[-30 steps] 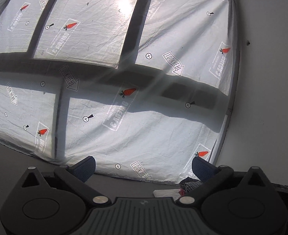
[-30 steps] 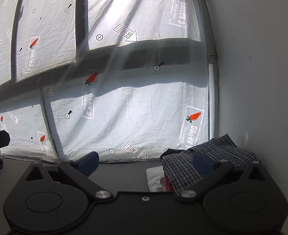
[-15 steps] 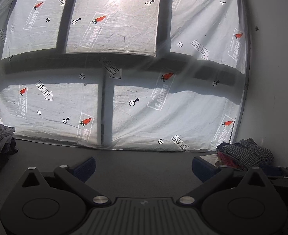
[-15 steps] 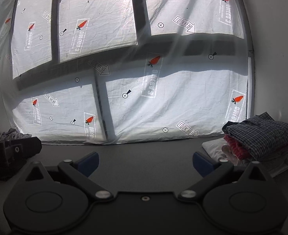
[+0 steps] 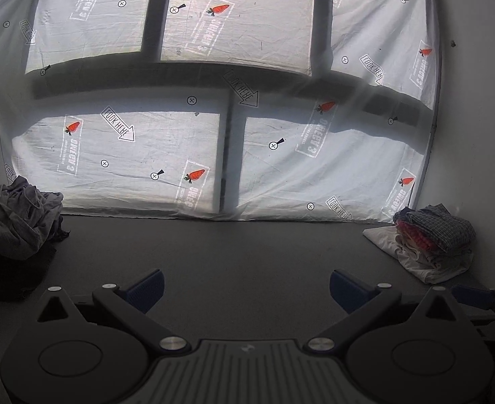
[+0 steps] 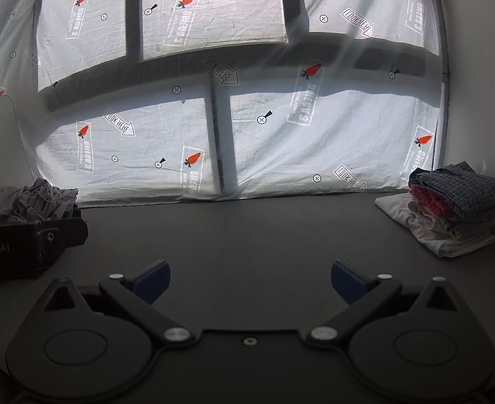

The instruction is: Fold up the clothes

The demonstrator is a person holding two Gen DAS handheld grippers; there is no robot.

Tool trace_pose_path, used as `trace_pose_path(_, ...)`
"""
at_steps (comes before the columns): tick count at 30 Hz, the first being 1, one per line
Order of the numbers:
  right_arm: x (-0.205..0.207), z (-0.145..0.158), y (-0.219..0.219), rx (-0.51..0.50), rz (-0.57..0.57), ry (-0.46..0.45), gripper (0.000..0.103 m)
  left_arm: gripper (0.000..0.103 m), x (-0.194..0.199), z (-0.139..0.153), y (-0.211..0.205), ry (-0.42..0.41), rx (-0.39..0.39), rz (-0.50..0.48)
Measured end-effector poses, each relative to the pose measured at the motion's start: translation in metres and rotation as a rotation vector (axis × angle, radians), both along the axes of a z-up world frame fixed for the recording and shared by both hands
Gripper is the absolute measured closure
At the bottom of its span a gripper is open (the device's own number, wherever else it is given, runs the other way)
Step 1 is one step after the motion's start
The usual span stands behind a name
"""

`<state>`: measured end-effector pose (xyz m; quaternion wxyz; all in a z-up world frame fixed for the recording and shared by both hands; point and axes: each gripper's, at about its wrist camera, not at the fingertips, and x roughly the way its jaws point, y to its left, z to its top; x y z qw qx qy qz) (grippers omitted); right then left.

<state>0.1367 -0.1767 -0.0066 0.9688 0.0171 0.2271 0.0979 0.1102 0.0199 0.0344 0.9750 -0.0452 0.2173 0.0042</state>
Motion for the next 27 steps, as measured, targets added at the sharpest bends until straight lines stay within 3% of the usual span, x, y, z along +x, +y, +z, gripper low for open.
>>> trace_pose_path(14, -0.052, -0.012, 0.022, -0.004, -0.045, 0.099, 0.000, 0.000, -0.035, -0.017, 0.029, 0.060, -0.006, -0.015)
trace_pose_path(27, -0.072, -0.017, 0.030, -0.030, -0.026, 0.086, 0.000, 0.000, -0.051, -0.023, 0.025, 0.061, -0.004, -0.041)
